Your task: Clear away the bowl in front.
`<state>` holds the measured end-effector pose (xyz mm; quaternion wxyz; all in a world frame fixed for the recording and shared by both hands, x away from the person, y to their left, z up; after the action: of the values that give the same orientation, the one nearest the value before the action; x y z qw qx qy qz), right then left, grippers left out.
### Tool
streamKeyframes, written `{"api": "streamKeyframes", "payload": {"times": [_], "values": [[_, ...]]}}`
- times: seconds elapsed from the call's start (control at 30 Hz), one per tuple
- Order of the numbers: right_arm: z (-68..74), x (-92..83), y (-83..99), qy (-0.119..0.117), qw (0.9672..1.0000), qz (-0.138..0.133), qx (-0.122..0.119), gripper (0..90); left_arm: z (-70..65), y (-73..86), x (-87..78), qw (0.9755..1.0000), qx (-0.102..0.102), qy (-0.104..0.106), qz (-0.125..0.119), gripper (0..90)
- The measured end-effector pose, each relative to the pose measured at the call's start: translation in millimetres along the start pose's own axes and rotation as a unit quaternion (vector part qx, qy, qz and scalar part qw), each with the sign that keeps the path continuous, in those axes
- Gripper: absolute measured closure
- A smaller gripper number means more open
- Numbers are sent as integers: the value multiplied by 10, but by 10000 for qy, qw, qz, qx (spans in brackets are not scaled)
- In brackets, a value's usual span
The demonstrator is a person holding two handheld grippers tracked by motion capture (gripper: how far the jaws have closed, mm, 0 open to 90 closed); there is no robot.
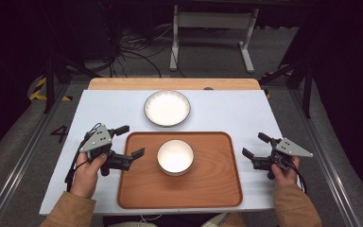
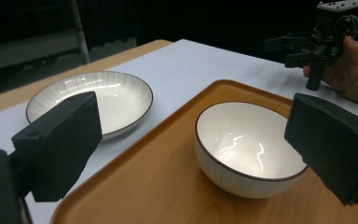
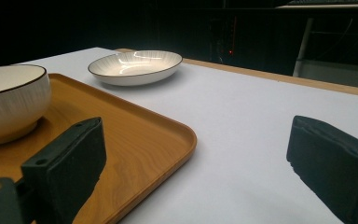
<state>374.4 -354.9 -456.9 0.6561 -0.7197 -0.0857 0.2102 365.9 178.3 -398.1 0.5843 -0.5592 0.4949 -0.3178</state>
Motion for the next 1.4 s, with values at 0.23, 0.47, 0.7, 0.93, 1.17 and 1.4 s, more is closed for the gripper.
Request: {"api": "streamKeyframes", "payload": {"times": [0.23,0.47,0.7,0.93,1.17,1.4], "values": [[0,-22,7,-56,9999,-118,-8,53,92,155,-113,9996,-195,-178,56,47],[0,-33,11,-81,9998,-182,-28,53,152,302,-173,9988,-325,-329,161,47],[-3,-46,15,-110,9997,-236,-10,53,227,458,-245,9979,-399,-479,190,46],[-3,-49,16,-121,9996,-256,-25,53,264,581,-274,9976,-399,-552,150,47],[-4,-51,17,-133,9995,-276,-29,54,277,685,-260,9973,-420,-573,199,46],[-5,-53,18,-142,9995,-286,-24,55,278,744,-251,9971,-446,-591,165,46]]}}
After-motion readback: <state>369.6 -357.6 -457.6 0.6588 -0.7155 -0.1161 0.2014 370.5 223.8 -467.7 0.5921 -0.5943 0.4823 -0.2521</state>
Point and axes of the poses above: each handheld gripper's, and its own axes: x roughly forward along the jaws, y roughly out of its underside, z roughly to its left, the point moved 1 cm from there along x, roughly forward along the jaws, and after that the axes turned 15 degrees about y, right-handed, at the moved point
